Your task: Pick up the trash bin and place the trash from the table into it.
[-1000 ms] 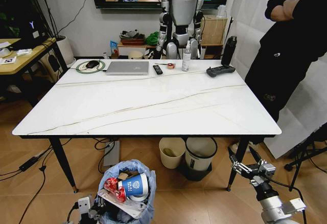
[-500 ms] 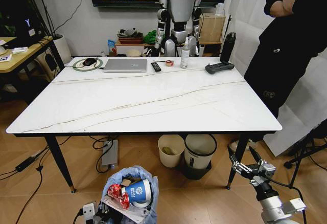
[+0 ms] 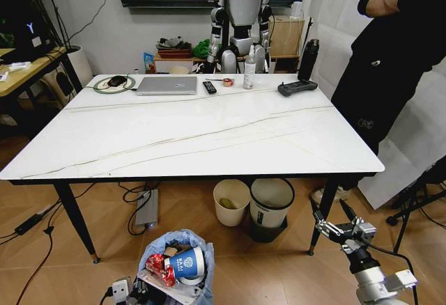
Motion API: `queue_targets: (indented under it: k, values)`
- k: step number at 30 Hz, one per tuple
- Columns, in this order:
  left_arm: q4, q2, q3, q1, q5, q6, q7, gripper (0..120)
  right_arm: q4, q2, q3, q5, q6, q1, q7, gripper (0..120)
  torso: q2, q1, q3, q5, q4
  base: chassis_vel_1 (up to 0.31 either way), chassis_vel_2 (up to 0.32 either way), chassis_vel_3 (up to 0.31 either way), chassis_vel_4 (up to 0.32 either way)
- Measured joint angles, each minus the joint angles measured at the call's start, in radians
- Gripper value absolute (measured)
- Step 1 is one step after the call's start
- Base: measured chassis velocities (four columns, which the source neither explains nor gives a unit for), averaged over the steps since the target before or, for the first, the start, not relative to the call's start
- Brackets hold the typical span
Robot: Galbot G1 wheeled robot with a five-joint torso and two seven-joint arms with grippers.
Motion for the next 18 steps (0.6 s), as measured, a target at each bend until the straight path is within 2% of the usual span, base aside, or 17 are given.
queue_targets:
  k: [10, 18]
  values:
    - [0.001, 0.001, -0.007, -0.004, -0.008, 0.003, -0.002, 0, 0.0, 0.0, 0.0, 0.0, 0.0, 0.0, 0.0, 100, -0.049, -0.022, -0.027, 0.0002, 0.0, 0.0, 0.0, 0.0, 0.0]
    - [0.001, 0.003, -0.005, -0.012, -0.01, 0.009, -0.007, 0, 0.0, 0.0, 0.0, 0.0, 0.0, 0.0, 0.0, 100, -0.067, -0.03, -0.037, 0.0001, 0.0, 0.0, 0.0, 0.0, 0.0]
